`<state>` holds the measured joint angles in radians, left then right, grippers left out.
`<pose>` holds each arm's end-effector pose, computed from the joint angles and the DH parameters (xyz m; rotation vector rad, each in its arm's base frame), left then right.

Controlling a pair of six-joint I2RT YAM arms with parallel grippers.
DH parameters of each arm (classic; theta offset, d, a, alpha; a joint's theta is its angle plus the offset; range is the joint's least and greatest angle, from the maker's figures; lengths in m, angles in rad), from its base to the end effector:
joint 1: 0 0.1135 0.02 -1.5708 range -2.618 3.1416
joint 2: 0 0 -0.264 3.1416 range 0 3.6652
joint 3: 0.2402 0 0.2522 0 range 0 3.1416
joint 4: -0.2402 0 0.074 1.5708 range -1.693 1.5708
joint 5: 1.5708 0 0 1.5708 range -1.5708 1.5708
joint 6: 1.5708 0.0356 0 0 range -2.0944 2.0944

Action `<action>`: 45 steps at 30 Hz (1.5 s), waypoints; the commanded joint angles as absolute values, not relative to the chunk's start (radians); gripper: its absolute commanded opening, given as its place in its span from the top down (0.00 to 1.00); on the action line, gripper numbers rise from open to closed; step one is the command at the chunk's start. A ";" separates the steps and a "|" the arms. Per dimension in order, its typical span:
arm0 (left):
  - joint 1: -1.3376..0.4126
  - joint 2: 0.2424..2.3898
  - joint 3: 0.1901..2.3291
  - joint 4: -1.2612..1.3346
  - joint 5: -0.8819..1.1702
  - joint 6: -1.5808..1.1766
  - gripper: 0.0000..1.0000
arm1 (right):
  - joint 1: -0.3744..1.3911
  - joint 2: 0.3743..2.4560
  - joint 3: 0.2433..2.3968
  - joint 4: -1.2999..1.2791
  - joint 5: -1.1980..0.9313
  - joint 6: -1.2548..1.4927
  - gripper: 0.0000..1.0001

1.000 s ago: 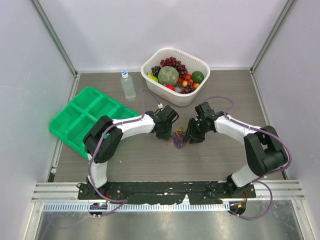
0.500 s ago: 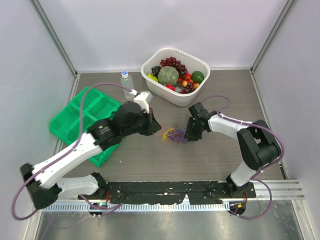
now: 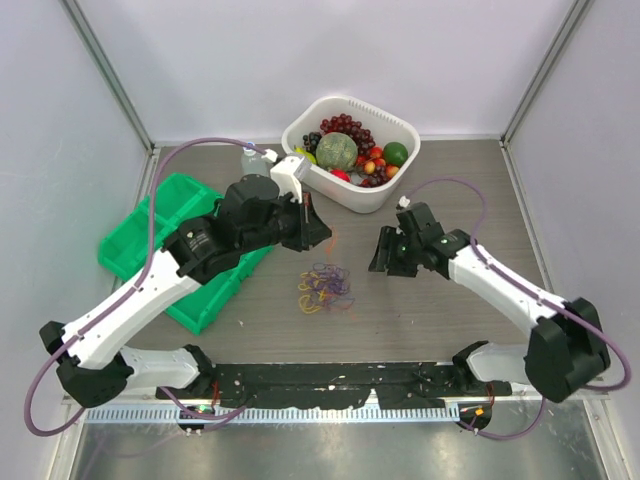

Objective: Untangle the cables

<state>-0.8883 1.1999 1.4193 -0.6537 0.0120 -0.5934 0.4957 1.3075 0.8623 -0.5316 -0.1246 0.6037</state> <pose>0.1572 -0.1941 0.4253 0.3223 2.1140 -0.9310 0.2261 0.1273 0.2265 0.0923 2.6412 0.5630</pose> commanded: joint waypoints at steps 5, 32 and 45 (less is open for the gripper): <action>-0.885 1.270 1.641 -0.702 0.103 -0.655 1.00 | 0.540 1.103 0.896 -0.553 -0.272 0.542 0.39; -0.882 1.443 2.183 -0.654 0.244 -0.781 1.00 | 0.769 1.215 0.683 -0.175 0.361 0.750 0.99; -0.877 1.427 1.996 -0.746 0.046 -0.798 1.00 | 0.726 0.787 0.681 -0.370 0.034 0.514 0.28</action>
